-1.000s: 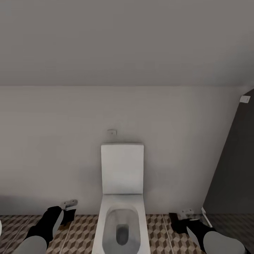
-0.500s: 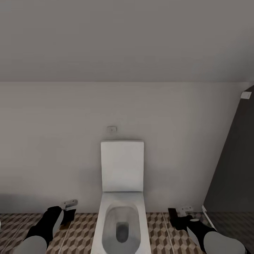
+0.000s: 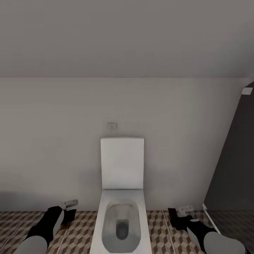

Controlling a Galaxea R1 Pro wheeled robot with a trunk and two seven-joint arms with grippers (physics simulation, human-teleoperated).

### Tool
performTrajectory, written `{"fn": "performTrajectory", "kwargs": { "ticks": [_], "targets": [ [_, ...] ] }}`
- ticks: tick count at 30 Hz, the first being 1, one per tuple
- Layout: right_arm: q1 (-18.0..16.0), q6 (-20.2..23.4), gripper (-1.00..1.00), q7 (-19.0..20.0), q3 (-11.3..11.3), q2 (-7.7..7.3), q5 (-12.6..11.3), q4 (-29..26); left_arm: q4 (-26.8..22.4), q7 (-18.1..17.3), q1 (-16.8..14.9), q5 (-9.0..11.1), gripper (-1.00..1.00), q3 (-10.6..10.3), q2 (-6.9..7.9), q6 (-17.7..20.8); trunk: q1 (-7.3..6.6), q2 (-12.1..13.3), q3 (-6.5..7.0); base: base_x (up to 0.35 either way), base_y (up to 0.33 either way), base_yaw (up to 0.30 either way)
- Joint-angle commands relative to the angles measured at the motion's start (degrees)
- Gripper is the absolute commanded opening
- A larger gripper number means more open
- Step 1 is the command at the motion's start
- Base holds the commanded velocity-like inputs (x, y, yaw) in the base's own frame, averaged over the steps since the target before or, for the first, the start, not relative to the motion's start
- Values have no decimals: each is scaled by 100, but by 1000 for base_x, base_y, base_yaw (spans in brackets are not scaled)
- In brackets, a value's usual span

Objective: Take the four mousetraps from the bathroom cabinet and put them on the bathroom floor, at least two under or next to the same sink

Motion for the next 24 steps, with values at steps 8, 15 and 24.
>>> {"fn": "performTrajectory", "kwargs": {
  "ticks": [8, 15, 24],
  "targets": [
    [0, -15, -100, 71, -1, -9, -21, -1, -4, 0, 0, 0, -100, -1, -15, -2, 176, -322, -144, 0, 0, 0],
    [0, -15, -100, 75, -5, -9, -24, -1, 3, 5, 0, -8, -100, -8, -11, 0, 330, -603, -270, 0, 0, 0],
    [0, -11, -100, 71, 1, -9, -24, -1, 4, 9, 0, -25, -100, -10, -20, -25, 528, -964, -431, 0, 0, 0]
  ]
}}
